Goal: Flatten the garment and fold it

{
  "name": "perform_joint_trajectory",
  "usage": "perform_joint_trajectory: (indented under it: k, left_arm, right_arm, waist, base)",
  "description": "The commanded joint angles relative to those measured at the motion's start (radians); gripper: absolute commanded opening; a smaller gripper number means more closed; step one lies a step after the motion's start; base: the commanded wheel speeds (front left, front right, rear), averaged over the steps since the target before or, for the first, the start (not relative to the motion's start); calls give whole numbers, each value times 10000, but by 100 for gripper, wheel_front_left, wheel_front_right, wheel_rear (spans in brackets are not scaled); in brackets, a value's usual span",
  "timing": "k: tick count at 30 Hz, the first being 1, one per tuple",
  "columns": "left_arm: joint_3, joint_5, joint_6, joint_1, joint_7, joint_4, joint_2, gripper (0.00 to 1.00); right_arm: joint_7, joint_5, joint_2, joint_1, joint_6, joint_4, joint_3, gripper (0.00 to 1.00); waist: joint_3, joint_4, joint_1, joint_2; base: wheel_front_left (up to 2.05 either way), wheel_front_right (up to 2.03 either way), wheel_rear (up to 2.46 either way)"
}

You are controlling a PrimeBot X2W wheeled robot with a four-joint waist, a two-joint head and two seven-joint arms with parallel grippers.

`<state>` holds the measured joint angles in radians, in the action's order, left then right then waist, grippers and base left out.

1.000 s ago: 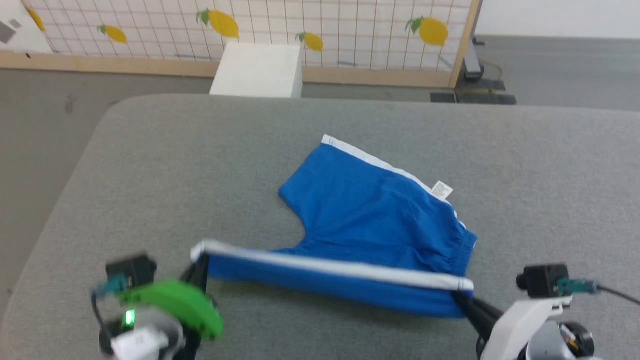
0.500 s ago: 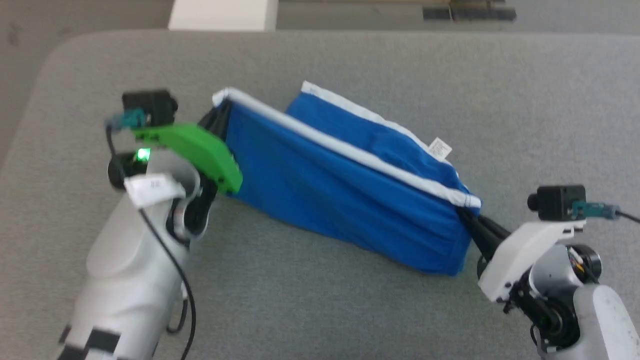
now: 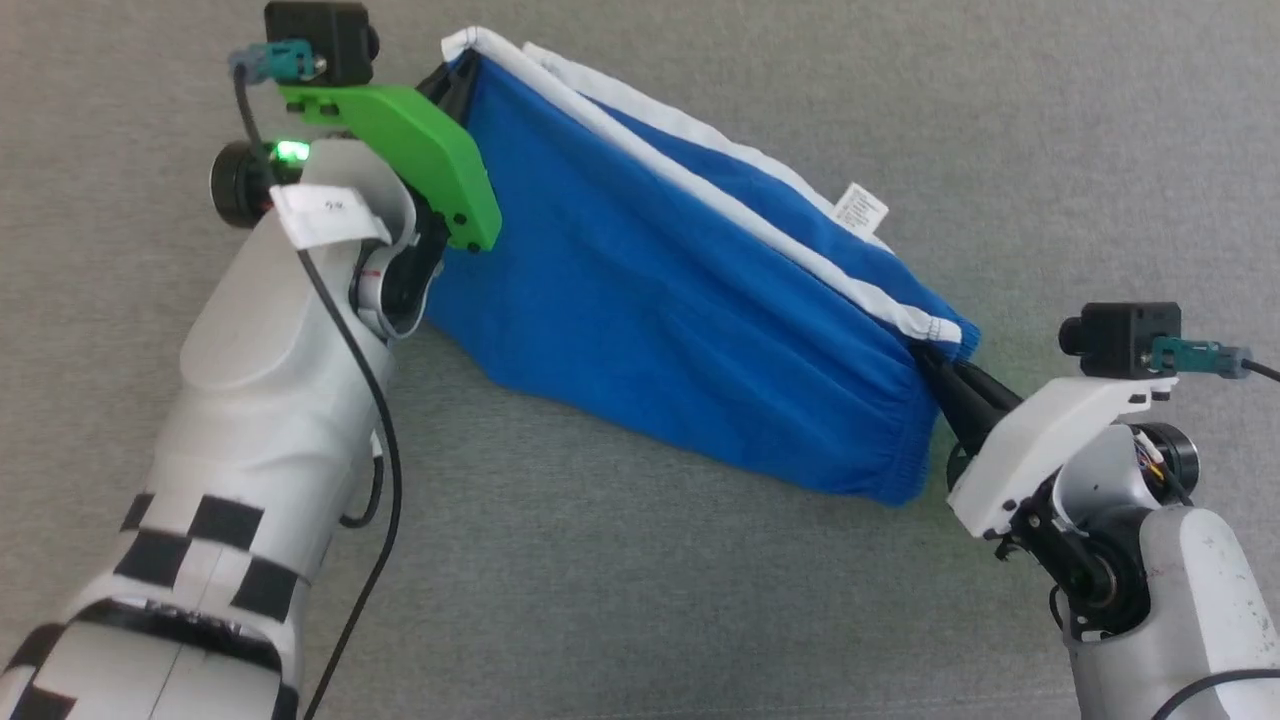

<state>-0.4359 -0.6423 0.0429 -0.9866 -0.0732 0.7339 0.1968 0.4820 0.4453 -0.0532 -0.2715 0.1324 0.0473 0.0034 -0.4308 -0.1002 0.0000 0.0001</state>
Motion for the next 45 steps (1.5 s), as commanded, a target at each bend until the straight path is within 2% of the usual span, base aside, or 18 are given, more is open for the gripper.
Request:
perform_joint_trajectory:
  k: [1,9,15,16,17,18,19,27,34,36,38,43,45]
  left_arm:
    - [-18,99,71,-303,93,161,-25,0]
    - [-180,180,328,-1085,244,1241,-38,0]
    - [-290,196,341,-1415,85,2005,-71,0]
    - [-292,183,336,-1433,47,2098,-73,0]
    - [-304,185,319,-1470,45,2242,-72,28]
    - [-278,155,303,-1487,87,2315,-89,64]
    - [-280,139,308,-1506,111,2403,-112,100]
    - [-380,156,398,-1655,612,2764,-257,100]
    - [-646,479,480,-1490,1784,2766,-151,100]
    - [-684,549,529,-1251,2415,2574,-74,100]
    - [-626,603,533,-595,3085,2106,84,100]
    - [-325,689,331,1026,3330,695,529,100]
    - [-53,840,103,1926,3341,-402,821,100]
  right_arm:
    - [-86,-64,10,-151,-17,65,13,0]
    - [-205,154,26,-366,-17,230,400,0]
    - [-333,433,28,-434,-17,334,676,0]
    - [-350,482,28,-437,-17,344,700,21]
    - [-368,566,28,-437,-17,360,767,94]
    - [-390,605,28,-433,-17,364,796,100]
    - [-407,655,28,-424,-17,364,834,100]
    - [-547,849,29,-197,-17,238,650,100]
    - [-941,557,29,240,-17,-109,-30,100]
    - [-1030,451,29,446,-17,-208,-165,100]
    - [-1232,67,29,824,-17,-397,-343,100]
    - [-1326,-1020,29,1607,-17,-847,-553,100]
    - [-1259,-1362,29,1992,-17,-1061,-584,100]
  waist:
    - [-456,-397,0,-1]
    - [-835,-726,0,-1]
    - [-987,-842,0,-1]
    - [-993,-849,0,-1]
    - [-992,-855,0,-1]
    - [-986,-854,0,-1]
    - [-976,-846,0,-1]
    - [-639,-652,0,-1]
    - [273,-371,0,-1]
    - [620,-306,0,-1]
    - [1218,-182,0,-1]
    - [2028,81,0,-1]
    - [2295,171,0,-1]
  base:
    - [0,0,0]
    - [0,0,0]
    - [0,0,0]
    - [0,0,0]
    - [0,0,0]
    - [0,0,0]
    - [0,0,0]
    - [0,0,0]
    - [0,0,0]
    - [0,0,0]
    - [0,0,0]
    - [0,0,0]
    - [0,0,0]
